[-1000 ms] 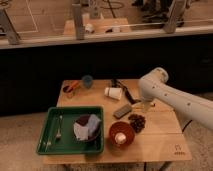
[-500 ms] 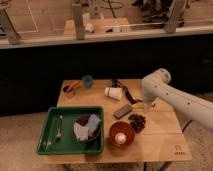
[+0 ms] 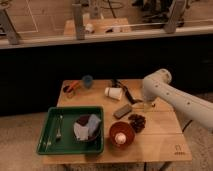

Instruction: Place banana in plastic cup

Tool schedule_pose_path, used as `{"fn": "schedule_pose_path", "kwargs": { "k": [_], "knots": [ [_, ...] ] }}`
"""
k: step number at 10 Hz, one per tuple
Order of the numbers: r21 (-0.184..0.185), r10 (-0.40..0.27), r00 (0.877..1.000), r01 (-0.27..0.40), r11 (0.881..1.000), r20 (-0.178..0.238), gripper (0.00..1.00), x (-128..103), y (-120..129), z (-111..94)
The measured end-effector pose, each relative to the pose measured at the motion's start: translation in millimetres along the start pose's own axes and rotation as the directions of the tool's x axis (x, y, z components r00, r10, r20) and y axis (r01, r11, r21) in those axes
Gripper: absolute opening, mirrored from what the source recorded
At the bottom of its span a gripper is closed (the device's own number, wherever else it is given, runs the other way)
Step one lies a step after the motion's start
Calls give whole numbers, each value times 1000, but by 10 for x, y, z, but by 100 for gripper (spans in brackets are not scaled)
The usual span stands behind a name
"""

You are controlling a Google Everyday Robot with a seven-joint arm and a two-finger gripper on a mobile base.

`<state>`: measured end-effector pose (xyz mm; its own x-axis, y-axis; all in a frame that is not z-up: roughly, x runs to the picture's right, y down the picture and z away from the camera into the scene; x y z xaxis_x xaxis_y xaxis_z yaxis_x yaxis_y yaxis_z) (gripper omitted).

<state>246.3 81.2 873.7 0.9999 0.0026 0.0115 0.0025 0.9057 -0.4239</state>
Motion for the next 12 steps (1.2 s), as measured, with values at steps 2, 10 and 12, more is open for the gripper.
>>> {"fn": "schedule_pose_path", "kwargs": {
  "k": [2, 10, 12],
  "knots": [
    [-2, -8, 999, 8, 1000, 31, 80, 21, -76, 288],
    [-16, 16, 998, -16, 1000, 60, 80, 235, -226, 680],
    [-21, 16, 998, -15, 1000, 63, 77, 221, -236, 682]
  ]
}}
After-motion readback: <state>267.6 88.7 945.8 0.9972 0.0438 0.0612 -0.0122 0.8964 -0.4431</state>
